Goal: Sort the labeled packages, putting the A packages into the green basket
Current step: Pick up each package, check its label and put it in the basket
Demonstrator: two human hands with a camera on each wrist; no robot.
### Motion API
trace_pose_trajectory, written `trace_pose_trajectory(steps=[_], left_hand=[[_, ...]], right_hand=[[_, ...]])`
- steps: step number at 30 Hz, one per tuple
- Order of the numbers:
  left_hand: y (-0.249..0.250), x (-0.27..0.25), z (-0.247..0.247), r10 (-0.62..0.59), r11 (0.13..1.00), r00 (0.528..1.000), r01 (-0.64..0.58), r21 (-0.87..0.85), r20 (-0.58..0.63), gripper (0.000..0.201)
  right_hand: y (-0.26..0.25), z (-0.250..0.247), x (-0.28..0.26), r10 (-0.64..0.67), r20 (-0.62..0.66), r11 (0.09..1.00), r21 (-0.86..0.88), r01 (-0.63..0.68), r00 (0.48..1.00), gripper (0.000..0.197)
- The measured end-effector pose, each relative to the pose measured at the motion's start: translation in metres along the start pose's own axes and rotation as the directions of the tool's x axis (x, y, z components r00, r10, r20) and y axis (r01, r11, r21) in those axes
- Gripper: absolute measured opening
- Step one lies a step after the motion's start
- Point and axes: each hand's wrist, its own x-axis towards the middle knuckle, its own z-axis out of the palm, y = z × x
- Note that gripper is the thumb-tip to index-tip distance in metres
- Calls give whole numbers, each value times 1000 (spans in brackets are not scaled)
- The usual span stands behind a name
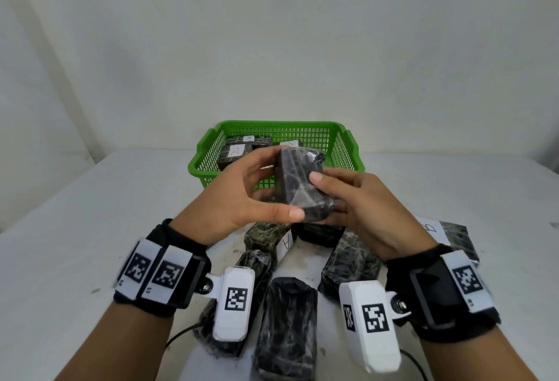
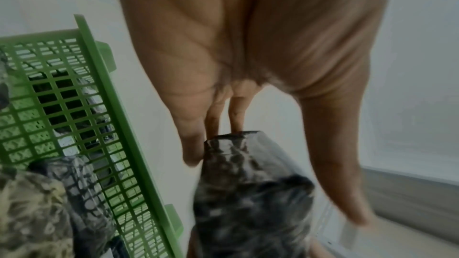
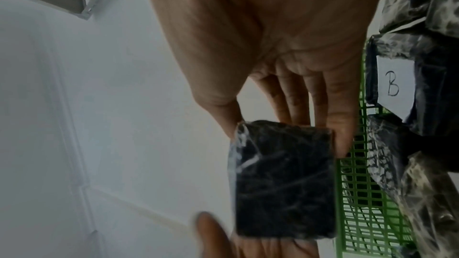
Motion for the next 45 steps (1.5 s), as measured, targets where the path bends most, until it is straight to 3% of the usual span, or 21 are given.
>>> trace_pose_trajectory(steps=[4, 7, 11, 14, 16, 20, 24, 28, 34, 39, 42, 45], left_hand=[[5, 0, 6, -14, 998, 997, 18, 52, -82, 61], [7, -1, 6, 56, 995, 984, -42, 85, -169, 65], [7, -3, 2, 143, 988, 978, -130, 88, -149, 73], [8, -3, 4, 172, 978, 978, -156, 135, -117, 76], [7, -4, 3, 162, 980, 984, -151, 128, -79, 80], [8, -6, 1, 35, 995, 999, -32, 98, -23, 88], [5, -2, 2, 7, 997, 999, -4, 80, -41, 62], [3, -2, 0, 38, 996, 996, -32, 83, -76, 74], [4, -2, -3, 60, 998, 987, -60, 5, -147, 68], [7, -4, -3, 46, 999, 994, -46, -4, -95, 69], [10, -5, -5, 59, 998, 997, -59, 9, -46, 72], [8, -8, -6, 8, 1000, 998, -7, -19, 68, 75]], right_hand=[[0, 0, -2, -103, -14, 994, -40, 103, 995, 43], [-1, 2, -2, -150, 10, 985, -86, 150, 989, 56], [-1, 3, -2, -35, 83, 999, -2, 35, 996, 84], [-3, 5, -6, -10, 135, 1000, 25, 7, 991, 58], [-3, 5, -6, -41, 109, 998, 57, 35, 993, 52], [0, 2, -1, -97, 54, 994, 54, 94, 994, 70], [3, 2, 1, -118, 61, 993, 30, 116, 991, 89], [2, 1, 1, -162, 42, 986, -40, 163, 986, 84], [2, -2, -2, -202, 104, 977, -54, 208, 974, 83], [0, -4, -2, -232, 101, 962, -123, 244, 967, 84], [-2, -5, -3, -177, 163, 981, -46, 187, 971, 84], [-6, -4, -6, -90, 174, 996, 33, 86, 981, 59]])
